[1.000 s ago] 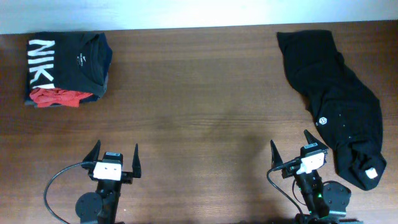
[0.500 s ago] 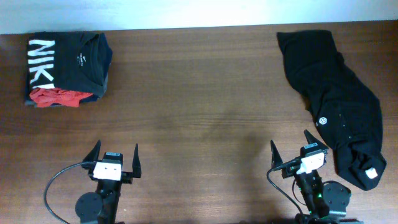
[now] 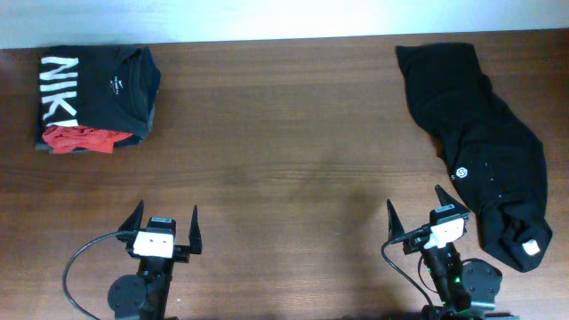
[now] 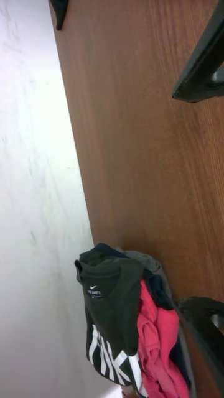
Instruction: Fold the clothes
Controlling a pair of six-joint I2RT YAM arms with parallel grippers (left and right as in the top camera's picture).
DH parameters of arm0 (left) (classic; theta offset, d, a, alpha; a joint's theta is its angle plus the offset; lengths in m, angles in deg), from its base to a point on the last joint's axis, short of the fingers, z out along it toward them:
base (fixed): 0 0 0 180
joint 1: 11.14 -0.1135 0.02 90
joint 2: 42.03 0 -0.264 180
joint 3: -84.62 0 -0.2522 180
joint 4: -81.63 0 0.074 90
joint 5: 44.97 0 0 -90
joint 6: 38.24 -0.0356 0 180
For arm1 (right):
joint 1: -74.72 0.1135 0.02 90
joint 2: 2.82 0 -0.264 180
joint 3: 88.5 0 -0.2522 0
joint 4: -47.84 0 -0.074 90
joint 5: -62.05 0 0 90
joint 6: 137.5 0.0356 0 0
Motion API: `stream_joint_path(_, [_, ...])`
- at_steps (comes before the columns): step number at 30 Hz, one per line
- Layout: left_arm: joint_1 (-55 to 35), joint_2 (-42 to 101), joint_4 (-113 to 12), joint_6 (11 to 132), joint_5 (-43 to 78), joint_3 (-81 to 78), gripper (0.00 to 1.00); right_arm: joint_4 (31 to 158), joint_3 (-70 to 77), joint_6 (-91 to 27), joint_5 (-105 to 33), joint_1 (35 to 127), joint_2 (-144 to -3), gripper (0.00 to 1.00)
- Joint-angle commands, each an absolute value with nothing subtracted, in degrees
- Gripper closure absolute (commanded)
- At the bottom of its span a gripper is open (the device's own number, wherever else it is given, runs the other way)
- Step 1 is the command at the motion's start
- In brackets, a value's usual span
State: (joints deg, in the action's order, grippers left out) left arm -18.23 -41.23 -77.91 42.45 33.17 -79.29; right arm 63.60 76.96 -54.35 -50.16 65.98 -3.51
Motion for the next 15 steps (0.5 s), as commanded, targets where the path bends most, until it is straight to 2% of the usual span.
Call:
stream_joint_path(1, [-18.4,-41.7,-78.6,43.2,29.7,-79.6,0.01,62.5,77.3,-54.0,-52.4,66.5,-3.0,0.01])
stream_joint_path(4, [-18.4,-41.7,-79.8,43.3,24.3,-78.3,0.01,62.6,75.5,-51.4,-53.0,66.5,-3.0,0.01])
stream_joint_path(7, [-18.5,-40.5,-78.8,43.6,24.4,-74.6,0.01,64.0,71.8,-51.5,-53.0,66.5,-3.7,0.01])
stream_joint_path(15, [-18.4,-25.3,-77.2,43.6,24.3,-61.0,0.01,71.2,54.1,-51.6,-52.8,66.4,-17.4,0.01])
